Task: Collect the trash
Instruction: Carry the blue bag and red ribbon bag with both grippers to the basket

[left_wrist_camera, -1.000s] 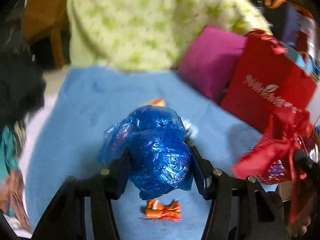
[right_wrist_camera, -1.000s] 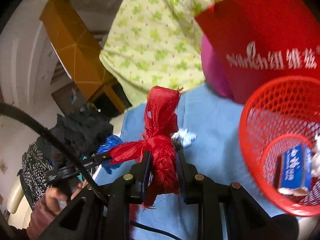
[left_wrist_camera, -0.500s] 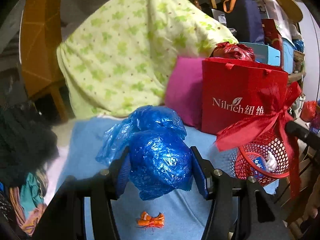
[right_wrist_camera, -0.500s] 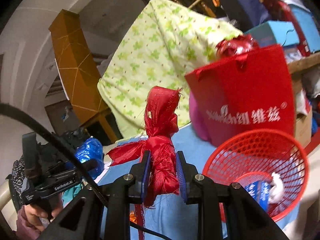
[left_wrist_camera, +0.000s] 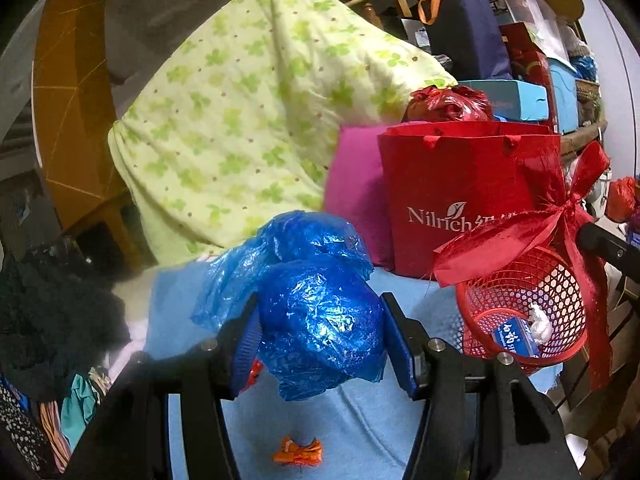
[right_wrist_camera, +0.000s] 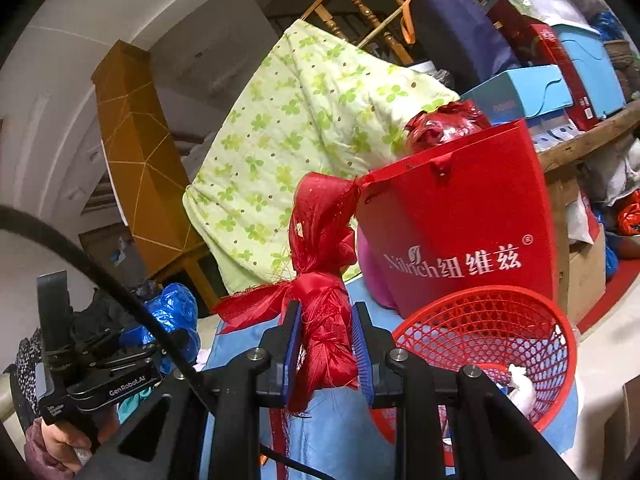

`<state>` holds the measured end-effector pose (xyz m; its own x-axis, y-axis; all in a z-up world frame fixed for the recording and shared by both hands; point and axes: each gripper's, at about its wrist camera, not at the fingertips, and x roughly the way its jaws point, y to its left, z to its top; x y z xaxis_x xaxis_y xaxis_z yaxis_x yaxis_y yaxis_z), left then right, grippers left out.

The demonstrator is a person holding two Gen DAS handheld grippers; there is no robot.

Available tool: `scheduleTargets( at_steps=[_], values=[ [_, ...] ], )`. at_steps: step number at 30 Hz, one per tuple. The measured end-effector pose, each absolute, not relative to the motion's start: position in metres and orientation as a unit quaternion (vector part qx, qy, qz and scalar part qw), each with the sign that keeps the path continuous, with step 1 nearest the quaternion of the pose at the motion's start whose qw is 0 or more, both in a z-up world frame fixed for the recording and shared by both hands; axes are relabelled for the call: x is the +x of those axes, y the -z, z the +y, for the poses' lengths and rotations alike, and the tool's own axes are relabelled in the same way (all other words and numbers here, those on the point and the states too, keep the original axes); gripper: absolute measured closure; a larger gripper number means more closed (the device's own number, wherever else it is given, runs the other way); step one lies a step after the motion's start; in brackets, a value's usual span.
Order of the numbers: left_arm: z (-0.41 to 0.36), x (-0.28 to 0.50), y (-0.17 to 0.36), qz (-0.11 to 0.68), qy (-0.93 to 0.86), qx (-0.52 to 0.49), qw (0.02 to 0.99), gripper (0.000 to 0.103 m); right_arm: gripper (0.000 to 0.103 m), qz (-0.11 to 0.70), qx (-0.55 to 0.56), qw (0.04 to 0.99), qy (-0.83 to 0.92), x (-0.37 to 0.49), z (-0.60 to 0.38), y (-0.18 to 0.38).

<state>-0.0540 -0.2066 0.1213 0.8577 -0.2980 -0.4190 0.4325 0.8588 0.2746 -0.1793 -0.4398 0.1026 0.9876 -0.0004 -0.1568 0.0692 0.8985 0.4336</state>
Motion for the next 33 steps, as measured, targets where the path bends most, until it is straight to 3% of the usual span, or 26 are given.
scheduleTargets(
  at_steps=[33],
  values=[
    [-0.302,-0.086,-0.111,0.188,0.255,0.239,0.918,0.044,0.076,0.034,0.276,0.958,0.074,-0.237,-0.500,-0.093]
  ],
)
